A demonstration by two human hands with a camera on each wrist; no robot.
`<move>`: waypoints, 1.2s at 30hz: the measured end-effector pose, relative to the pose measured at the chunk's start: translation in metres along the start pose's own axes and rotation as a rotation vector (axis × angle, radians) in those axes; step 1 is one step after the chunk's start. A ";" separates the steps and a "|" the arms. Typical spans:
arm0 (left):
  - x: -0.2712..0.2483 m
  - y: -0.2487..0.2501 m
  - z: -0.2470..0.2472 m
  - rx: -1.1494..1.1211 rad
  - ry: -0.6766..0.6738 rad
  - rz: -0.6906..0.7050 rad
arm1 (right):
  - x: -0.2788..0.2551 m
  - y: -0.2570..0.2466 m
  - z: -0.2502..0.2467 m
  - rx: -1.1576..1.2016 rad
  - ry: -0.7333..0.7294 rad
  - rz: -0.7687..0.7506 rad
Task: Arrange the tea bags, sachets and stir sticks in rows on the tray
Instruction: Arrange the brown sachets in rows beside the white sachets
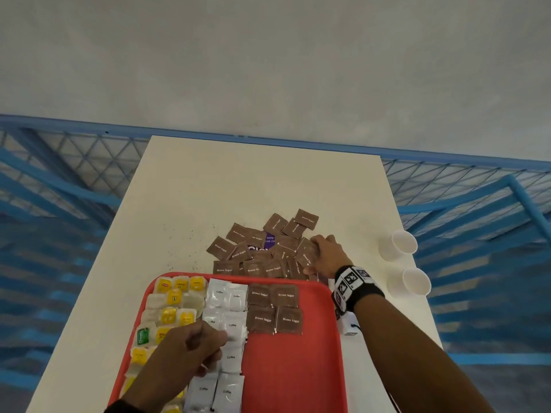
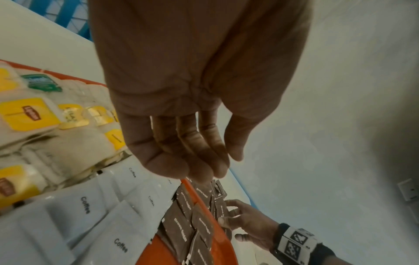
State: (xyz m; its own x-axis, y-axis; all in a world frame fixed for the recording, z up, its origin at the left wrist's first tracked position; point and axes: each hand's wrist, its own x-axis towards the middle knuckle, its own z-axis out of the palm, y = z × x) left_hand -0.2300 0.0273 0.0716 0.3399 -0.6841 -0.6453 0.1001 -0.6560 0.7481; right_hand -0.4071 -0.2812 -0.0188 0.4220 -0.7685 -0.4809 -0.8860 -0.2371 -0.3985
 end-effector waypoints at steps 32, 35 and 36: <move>-0.026 0.003 0.016 -0.068 -0.197 0.063 | -0.200 -0.094 0.059 1.327 -0.279 -0.072; -0.033 -0.005 0.005 -0.142 -0.245 0.067 | -0.205 -0.094 0.062 1.357 -0.295 -0.038; -0.035 -0.006 0.004 -0.154 -0.256 0.075 | -0.206 -0.095 0.065 1.361 -0.312 -0.035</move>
State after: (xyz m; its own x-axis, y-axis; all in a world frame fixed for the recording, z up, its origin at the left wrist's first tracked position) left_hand -0.2459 0.0535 0.0891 0.1069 -0.7997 -0.5908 0.2304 -0.5581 0.7972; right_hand -0.3976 -0.0616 0.0670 0.6242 -0.5691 -0.5353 -0.0698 0.6418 -0.7637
